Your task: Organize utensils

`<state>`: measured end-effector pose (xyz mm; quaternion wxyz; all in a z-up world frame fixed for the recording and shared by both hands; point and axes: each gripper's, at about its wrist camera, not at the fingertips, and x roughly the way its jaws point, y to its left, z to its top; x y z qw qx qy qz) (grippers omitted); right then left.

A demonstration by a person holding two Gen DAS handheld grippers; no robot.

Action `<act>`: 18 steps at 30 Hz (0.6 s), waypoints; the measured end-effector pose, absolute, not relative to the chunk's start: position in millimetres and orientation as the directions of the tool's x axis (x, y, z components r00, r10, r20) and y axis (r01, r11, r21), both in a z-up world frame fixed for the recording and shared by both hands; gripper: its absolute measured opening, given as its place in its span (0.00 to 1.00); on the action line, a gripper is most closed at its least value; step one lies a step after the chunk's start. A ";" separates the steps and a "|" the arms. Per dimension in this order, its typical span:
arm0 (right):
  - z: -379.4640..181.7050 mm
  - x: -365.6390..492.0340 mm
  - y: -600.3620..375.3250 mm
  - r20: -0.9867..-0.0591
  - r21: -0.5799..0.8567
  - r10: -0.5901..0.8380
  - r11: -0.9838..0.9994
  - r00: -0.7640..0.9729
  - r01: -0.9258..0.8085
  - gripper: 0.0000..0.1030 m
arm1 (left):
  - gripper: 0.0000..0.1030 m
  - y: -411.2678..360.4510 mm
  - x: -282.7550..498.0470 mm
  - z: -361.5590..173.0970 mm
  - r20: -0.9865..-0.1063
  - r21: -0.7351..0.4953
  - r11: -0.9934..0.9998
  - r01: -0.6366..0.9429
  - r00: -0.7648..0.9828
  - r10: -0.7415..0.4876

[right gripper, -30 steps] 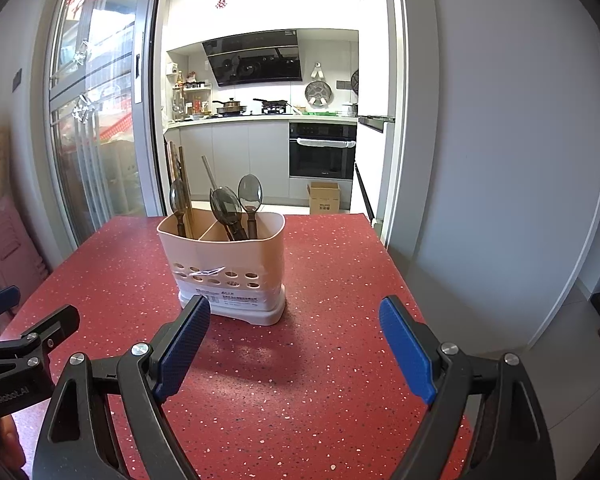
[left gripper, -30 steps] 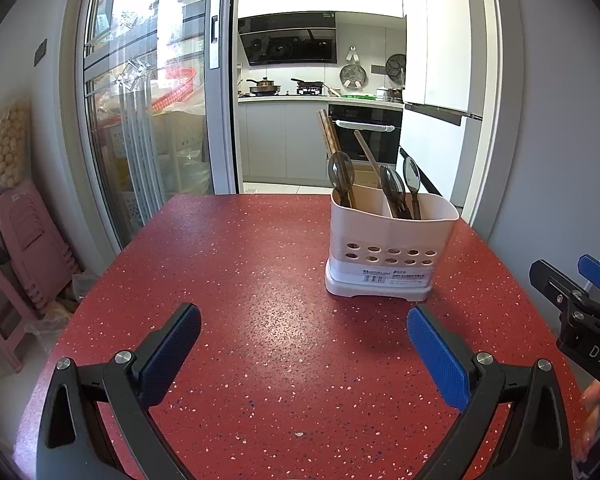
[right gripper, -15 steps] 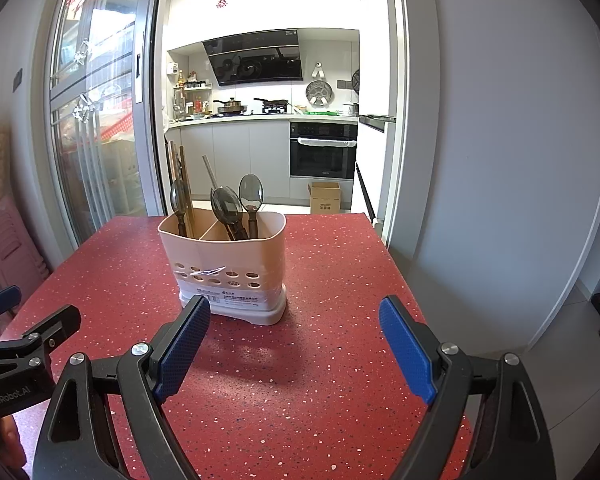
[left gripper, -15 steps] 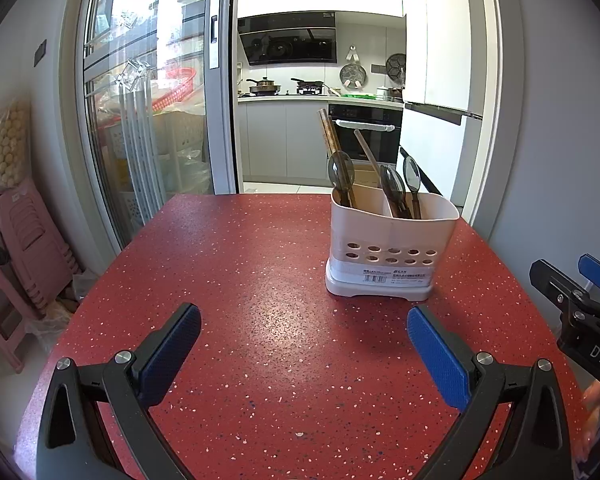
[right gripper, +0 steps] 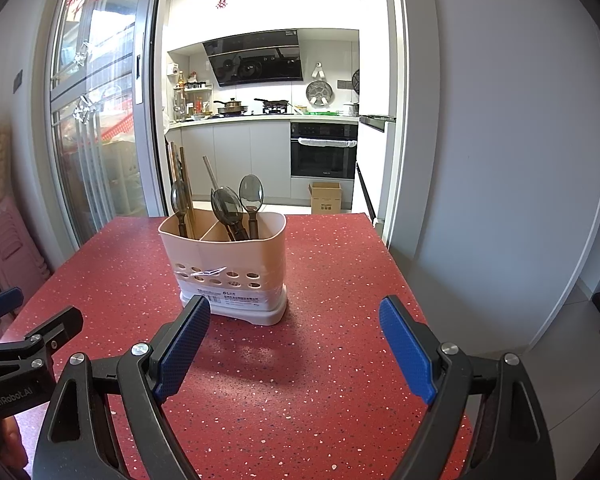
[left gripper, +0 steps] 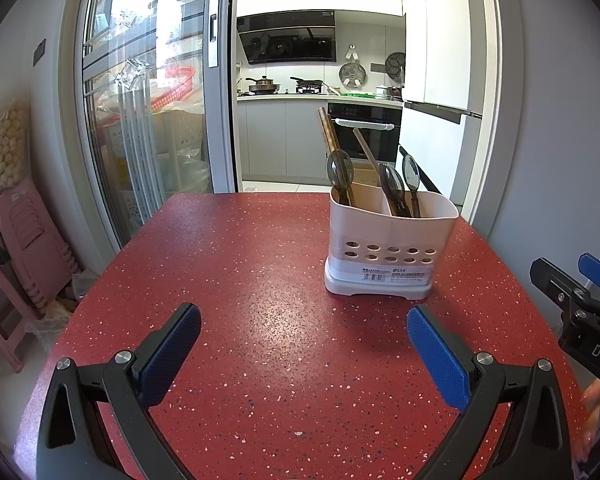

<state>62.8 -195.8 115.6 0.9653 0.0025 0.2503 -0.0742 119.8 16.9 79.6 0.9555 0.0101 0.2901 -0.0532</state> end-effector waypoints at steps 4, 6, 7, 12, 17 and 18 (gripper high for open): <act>115.4 62.6 -196.0 -0.484 -0.032 -0.141 0.989 0.863 0.144 0.86 | 1.00 17.0 119.9 79.7 -0.555 -0.012 0.994 0.108 0.826 -0.096; 115.4 62.7 -196.2 -0.484 -0.031 -0.140 0.989 0.864 0.143 0.86 | 1.00 17.1 119.9 79.9 -0.555 -0.012 0.994 0.108 0.826 -0.096; 115.4 62.7 -196.2 -0.484 -0.031 -0.140 0.989 0.864 0.143 0.86 | 1.00 17.0 119.9 79.8 -0.555 -0.011 0.994 0.108 0.826 -0.096; 115.7 61.7 -195.9 -0.483 -0.032 -0.140 0.989 0.864 0.142 0.86 | 1.00 16.5 120.5 79.8 -0.555 -0.011 0.994 0.107 0.826 -0.095; 115.8 61.6 -195.9 -0.483 -0.031 -0.140 0.989 0.864 0.143 0.86 | 1.00 16.5 120.5 79.9 -0.556 -0.011 0.994 0.108 0.826 -0.096; 116.0 61.7 -196.1 -0.483 -0.030 -0.139 0.989 0.864 0.142 0.86 | 1.00 16.5 120.4 79.9 -0.555 -0.011 0.994 0.107 0.826 -0.095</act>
